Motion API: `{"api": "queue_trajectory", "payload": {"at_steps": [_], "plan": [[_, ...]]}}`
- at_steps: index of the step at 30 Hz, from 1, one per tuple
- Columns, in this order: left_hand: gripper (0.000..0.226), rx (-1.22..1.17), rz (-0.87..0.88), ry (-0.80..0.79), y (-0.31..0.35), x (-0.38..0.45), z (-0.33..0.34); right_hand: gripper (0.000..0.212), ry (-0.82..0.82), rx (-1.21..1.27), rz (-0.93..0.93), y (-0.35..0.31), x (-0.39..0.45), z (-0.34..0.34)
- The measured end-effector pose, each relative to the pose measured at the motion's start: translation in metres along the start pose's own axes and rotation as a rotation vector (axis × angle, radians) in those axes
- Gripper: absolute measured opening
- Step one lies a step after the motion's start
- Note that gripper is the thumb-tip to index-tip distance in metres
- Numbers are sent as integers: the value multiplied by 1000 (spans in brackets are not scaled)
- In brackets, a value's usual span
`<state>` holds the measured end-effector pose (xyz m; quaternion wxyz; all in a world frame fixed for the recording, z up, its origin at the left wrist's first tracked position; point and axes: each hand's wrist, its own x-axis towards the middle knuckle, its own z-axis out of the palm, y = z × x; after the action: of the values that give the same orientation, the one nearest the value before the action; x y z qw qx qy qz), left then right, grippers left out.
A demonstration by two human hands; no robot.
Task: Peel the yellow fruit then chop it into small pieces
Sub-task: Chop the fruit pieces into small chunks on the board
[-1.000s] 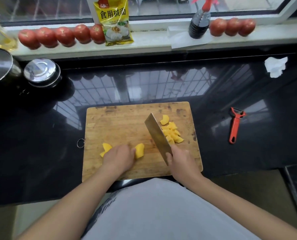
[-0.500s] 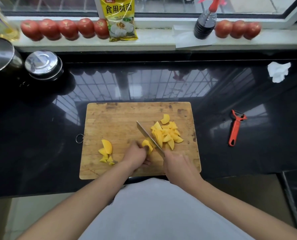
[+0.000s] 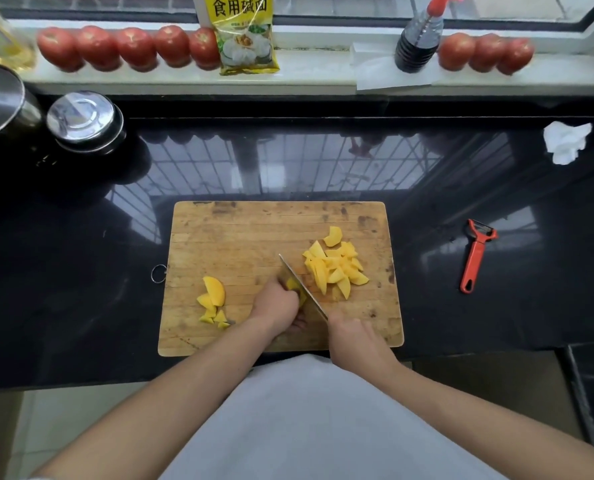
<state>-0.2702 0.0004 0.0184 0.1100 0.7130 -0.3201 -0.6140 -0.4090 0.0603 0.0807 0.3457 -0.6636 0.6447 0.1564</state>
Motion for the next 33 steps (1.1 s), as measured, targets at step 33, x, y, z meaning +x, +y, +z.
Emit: {"api": "queue_trajectory", "payload": {"at_steps": [33], "plan": [[21, -24, 8, -22, -7, 0, -1, 10, 175, 102, 4, -9, 27, -2]]}}
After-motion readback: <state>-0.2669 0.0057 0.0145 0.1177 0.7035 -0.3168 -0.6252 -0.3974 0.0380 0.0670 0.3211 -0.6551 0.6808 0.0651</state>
